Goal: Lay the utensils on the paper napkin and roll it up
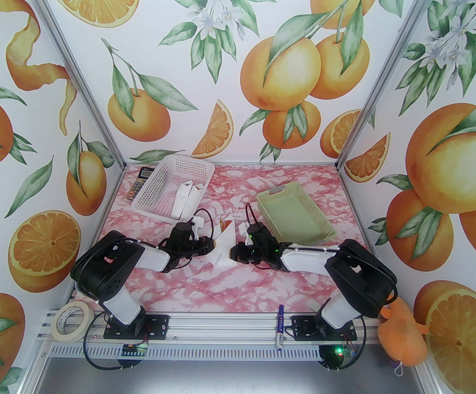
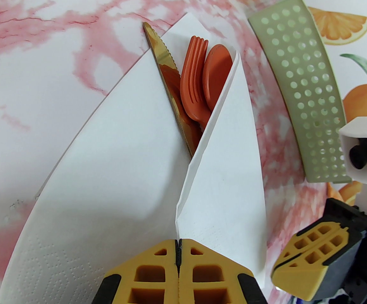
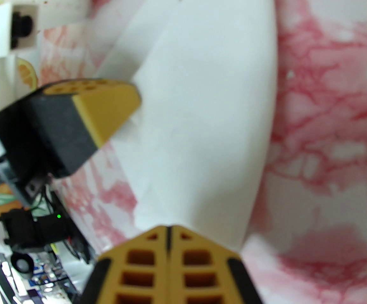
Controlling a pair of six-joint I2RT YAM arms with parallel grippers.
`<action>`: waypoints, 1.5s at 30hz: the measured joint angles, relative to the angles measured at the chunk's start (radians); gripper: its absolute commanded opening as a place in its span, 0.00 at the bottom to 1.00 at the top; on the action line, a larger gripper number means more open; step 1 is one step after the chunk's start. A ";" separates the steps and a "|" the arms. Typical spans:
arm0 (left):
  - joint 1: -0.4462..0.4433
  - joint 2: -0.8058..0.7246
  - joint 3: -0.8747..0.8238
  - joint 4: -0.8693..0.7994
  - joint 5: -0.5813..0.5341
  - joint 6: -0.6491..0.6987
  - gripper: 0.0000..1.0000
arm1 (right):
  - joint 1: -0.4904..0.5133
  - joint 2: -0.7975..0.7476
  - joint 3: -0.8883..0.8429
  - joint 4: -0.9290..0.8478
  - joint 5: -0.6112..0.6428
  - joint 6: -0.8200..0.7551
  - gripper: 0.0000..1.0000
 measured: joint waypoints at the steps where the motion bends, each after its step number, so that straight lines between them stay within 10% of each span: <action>1: 0.000 -0.001 0.000 -0.002 -0.001 0.001 0.00 | 0.000 0.000 -0.006 0.002 0.000 0.003 0.00; 25: -0.029 -0.019 0.000 -0.030 -0.035 0.003 0.00 | -0.122 -0.115 -0.024 -0.079 -0.006 -0.044 0.00; 45: -0.033 -0.022 0.000 -0.036 -0.042 0.006 0.00 | -0.166 0.202 0.177 -0.016 0.005 -0.076 0.00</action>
